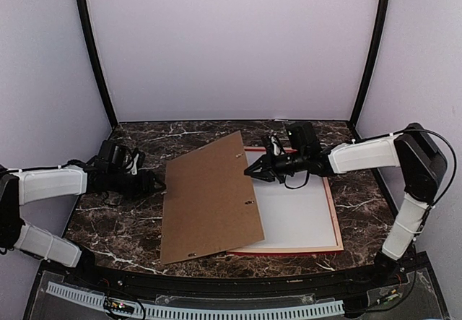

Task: Put the photo into the frame
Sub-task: Pass from the left arm to the right, then pick up the backboard from the center of the board.

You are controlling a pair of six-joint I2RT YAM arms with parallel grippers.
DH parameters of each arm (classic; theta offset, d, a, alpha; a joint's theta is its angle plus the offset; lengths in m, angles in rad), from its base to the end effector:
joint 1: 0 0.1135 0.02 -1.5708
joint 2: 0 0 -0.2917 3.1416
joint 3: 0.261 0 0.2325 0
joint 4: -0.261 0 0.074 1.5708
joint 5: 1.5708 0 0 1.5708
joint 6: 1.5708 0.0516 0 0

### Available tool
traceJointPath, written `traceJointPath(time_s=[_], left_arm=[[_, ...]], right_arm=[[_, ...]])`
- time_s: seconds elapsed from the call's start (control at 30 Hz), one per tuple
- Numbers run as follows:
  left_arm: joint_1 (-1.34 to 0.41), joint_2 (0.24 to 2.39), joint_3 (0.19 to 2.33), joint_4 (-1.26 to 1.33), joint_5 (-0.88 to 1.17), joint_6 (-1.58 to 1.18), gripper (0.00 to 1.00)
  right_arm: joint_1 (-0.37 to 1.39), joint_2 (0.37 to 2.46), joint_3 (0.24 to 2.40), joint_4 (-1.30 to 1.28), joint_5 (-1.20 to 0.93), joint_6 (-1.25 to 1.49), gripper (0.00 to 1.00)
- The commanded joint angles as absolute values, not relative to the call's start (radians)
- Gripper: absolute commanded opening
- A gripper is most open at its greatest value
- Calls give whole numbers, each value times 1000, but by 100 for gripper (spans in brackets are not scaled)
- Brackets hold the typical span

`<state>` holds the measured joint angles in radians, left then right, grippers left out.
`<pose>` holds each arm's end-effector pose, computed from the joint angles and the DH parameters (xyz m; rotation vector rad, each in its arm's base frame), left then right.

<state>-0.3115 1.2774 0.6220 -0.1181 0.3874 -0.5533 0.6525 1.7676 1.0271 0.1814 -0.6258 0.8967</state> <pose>0.2200 -0.0913 0.2183 -0.0939 2.4417 -0.8636 0.2848 0.2557 0.2309 -0.1347 2.4376 1.4866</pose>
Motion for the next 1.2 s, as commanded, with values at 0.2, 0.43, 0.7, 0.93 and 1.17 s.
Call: traceJointPath(time_s=[0.2,0.43,0.7,0.93,1.17], left_arm=[[-305,1344,577,-20,454,-556,62],[-309,1418,550,51,501,-582,68],[-339,1480,542,103,520,-609,68],[-374,1538,553,134,528,-627,68],[-416,1606,575,173,535,-646,68]], right_arm=[[590,1685,932,335,-686,912,0],[581,1671,928,275,-650,875,0],[580,1677,926,262,-649,868,0],[581,1687,924,266,-649,868,0],[583,1697,930,241,-646,857,3]])
